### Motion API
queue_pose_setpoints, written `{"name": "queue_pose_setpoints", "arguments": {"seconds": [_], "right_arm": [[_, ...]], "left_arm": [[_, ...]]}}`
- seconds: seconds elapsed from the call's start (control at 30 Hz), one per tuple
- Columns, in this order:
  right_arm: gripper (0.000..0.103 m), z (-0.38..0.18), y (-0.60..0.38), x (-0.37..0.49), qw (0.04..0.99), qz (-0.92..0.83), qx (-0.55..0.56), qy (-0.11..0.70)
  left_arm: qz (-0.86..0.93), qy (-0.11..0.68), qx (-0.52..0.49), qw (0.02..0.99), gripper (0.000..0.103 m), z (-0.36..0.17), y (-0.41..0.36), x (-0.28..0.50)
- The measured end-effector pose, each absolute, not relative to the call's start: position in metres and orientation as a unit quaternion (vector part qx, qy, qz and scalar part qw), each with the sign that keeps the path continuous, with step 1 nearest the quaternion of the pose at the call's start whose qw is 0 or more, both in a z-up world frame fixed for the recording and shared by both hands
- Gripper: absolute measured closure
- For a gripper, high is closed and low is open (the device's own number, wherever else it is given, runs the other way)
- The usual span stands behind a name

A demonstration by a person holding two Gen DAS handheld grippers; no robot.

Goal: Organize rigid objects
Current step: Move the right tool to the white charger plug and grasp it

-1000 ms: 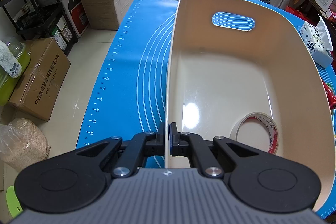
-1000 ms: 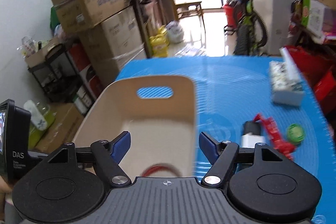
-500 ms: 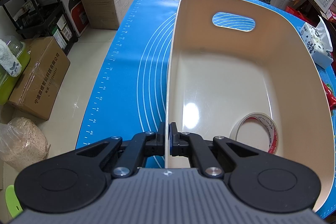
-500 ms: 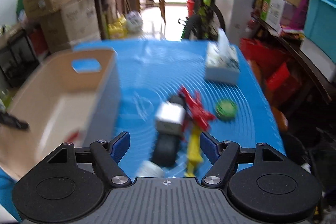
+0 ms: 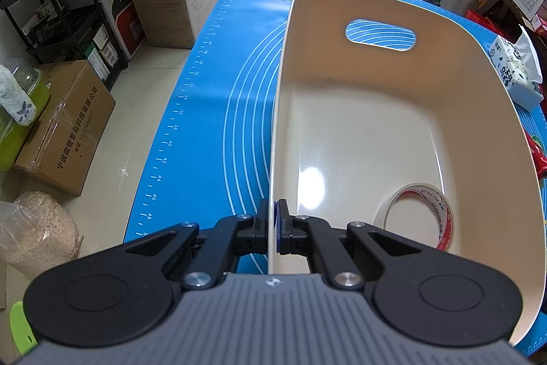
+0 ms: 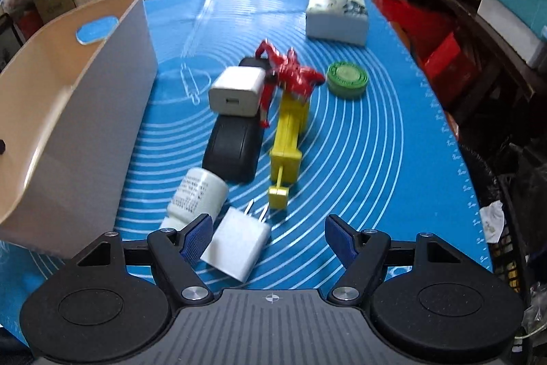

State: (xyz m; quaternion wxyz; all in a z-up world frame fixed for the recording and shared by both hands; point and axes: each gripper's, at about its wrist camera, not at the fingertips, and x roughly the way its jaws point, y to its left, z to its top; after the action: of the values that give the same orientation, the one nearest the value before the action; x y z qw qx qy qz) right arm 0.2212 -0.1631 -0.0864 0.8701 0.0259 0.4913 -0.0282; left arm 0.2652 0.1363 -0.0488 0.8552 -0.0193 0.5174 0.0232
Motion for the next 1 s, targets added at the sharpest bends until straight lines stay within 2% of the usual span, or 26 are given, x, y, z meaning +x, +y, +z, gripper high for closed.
{"name": "queue_pose_setpoints", "arguments": {"seconds": [0.43,0.67,0.73,0.87,1.0], "right_arm": [[0.03,-0.105,-0.155,0.228,0.849,-0.043,0.063,0.523],[0.042,-0.109,-0.146,0.23,0.845,-0.051,0.057,0.529],[0.054,-0.109,-0.142,0.23,0.847,-0.059,0.043,0.526],[0.059,-0.109,-0.142,0.228,0.851,-0.057,0.039,0.52],[0.06,-0.108,-0.146,0.226,0.85,-0.06,0.045,0.521]], "left_arm": [[0.024,0.517,-0.018,0.855,0.098,-0.049,0.137,0.265],[0.024,0.518,-0.018,0.855,0.098,-0.049,0.138,0.265],[0.024,0.517,-0.018,0.855,0.098,-0.049,0.138,0.265],[0.024,0.518,-0.018,0.855,0.098,-0.049,0.137,0.265],[0.025,0.518,-0.018,0.855,0.098,-0.048,0.138,0.265]]}}
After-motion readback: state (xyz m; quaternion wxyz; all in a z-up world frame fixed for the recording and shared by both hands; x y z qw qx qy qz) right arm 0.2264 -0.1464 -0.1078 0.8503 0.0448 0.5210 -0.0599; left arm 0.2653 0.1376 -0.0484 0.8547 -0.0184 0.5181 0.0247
